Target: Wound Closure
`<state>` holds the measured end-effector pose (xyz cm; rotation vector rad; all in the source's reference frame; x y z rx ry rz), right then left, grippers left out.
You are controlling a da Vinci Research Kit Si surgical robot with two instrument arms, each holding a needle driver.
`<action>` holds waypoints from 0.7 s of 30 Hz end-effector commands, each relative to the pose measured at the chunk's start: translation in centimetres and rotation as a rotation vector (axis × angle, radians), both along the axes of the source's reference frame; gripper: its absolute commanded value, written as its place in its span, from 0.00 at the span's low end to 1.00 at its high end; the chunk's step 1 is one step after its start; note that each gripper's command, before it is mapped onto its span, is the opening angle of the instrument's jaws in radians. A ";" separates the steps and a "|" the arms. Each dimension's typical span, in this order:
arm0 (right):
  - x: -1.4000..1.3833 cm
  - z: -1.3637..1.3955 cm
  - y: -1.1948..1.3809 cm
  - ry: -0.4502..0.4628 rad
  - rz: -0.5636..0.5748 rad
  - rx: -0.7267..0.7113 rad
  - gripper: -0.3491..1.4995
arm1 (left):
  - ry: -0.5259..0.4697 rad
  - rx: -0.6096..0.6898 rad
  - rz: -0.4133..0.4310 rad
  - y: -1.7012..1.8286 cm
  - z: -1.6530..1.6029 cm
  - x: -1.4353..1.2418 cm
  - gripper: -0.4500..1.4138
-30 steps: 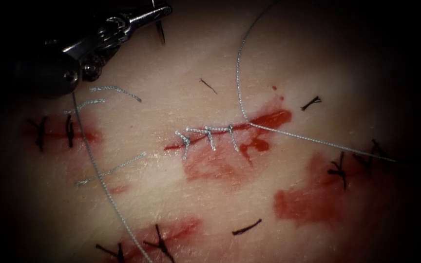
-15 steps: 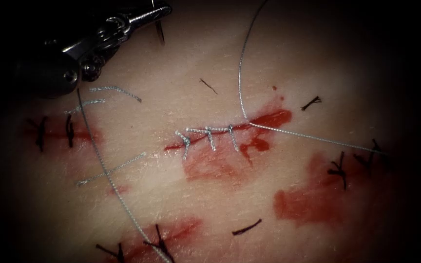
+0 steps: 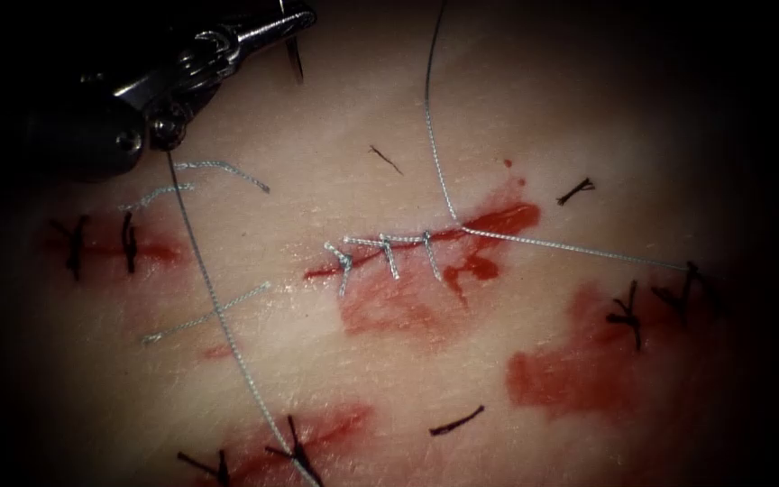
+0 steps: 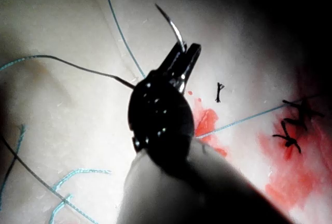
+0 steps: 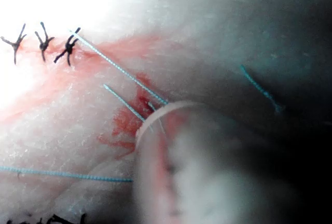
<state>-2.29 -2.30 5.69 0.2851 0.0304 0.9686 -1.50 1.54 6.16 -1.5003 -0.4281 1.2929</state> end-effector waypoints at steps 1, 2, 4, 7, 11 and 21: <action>-0.02 0.01 -0.08 -0.003 0.018 0.011 0.00 | 0.000 0.000 0.000 -0.01 0.05 -0.05 0.00; -0.05 0.00 -0.09 -0.006 0.018 0.017 0.00 | 0.000 0.000 0.000 -0.01 0.05 -0.05 0.00; -0.16 -0.03 -0.12 -0.027 0.028 0.036 0.00 | 0.000 0.000 0.000 -0.01 0.05 -0.05 0.00; -0.30 -0.07 -0.12 -0.057 0.017 0.039 0.00 | 0.000 0.000 0.000 -0.01 0.05 -0.05 0.00; -0.27 -0.12 0.07 -0.031 0.037 -0.042 0.58 | 0.000 0.000 0.000 -0.01 0.05 -0.05 0.00; 1.16 -0.49 1.11 0.206 -0.165 -0.394 0.77 | 0.003 0.001 -0.004 0.00 0.06 -0.04 0.00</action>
